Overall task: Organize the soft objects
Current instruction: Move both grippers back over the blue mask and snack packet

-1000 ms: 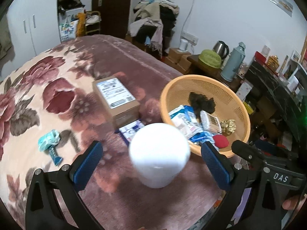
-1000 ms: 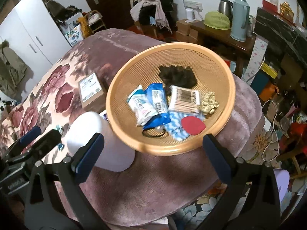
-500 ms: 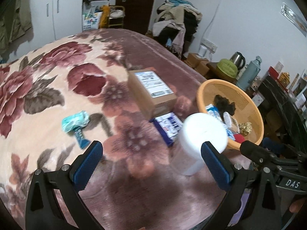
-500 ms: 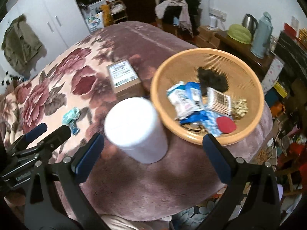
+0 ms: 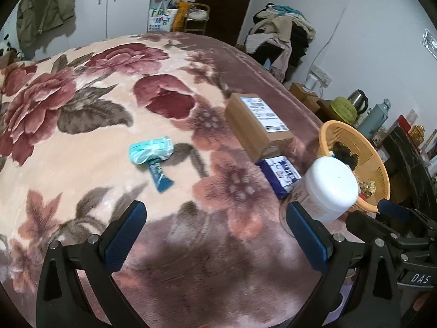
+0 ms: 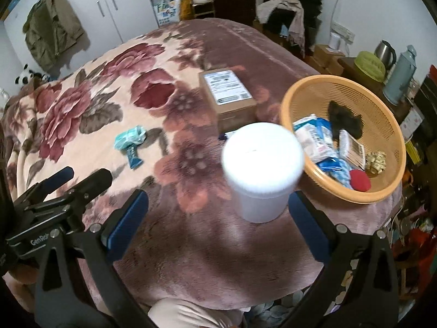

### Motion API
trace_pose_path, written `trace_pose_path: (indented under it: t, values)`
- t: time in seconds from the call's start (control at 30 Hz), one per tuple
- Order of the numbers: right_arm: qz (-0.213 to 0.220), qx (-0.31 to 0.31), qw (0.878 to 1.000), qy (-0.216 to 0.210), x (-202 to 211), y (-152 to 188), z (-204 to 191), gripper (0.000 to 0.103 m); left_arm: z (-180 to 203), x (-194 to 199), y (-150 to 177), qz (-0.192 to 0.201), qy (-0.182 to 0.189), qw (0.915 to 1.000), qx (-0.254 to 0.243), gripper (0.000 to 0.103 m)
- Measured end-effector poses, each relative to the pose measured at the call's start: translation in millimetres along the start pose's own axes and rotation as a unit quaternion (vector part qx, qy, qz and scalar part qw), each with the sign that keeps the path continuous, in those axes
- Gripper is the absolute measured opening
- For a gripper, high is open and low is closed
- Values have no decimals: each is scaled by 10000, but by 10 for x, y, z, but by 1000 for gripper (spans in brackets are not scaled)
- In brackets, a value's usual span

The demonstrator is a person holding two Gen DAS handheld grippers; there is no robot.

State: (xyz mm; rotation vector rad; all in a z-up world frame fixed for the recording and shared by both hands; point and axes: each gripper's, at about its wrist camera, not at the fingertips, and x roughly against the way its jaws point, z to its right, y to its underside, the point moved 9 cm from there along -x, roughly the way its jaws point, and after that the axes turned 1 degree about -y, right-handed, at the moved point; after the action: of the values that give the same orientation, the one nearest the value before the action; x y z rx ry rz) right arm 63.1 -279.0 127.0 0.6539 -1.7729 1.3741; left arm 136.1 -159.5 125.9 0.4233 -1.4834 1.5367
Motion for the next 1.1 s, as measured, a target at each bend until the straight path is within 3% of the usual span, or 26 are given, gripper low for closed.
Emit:
trace_pose_path:
  t: [0.63, 1.1]
  values:
    - [-220, 452, 9986, -162, -199, 172, -737, 103, -926, 54, 238, -66, -299, 9979, 564, 102]
    - [-580, 576, 9963, -251, -550, 329, -1009, 103, -1306, -176, 413, -330, -420, 9957, 752, 102]
